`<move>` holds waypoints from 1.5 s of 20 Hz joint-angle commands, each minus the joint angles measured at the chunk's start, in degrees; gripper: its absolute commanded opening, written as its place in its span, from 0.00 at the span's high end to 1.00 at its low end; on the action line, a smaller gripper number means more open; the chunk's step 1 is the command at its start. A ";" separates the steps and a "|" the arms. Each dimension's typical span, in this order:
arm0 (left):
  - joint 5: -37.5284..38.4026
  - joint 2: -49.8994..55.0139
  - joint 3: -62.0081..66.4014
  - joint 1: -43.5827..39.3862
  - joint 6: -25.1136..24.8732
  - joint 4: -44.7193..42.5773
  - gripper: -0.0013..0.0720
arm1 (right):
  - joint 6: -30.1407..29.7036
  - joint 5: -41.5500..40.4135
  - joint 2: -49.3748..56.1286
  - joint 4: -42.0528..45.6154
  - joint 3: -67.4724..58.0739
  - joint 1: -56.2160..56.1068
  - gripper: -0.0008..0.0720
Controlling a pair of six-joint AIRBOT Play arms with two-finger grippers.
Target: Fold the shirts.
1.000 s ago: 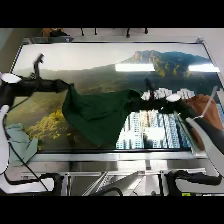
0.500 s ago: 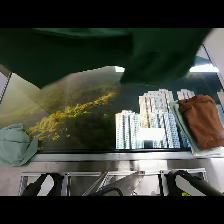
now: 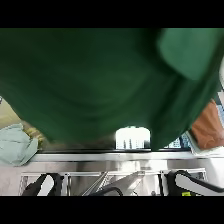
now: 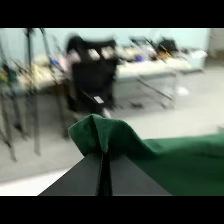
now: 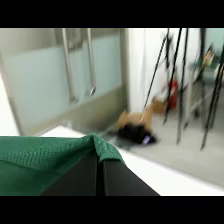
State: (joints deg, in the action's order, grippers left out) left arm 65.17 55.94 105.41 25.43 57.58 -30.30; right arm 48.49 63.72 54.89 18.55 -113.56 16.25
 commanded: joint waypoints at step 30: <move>5.16 57.18 -2.64 -23.19 18.01 -37.70 0.97 | 2.38 -8.70 50.62 20.46 2.01 -0.70 0.97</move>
State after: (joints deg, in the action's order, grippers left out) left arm 69.28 113.34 104.79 3.77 73.84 -68.14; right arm 49.78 52.38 104.73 36.10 -111.48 15.59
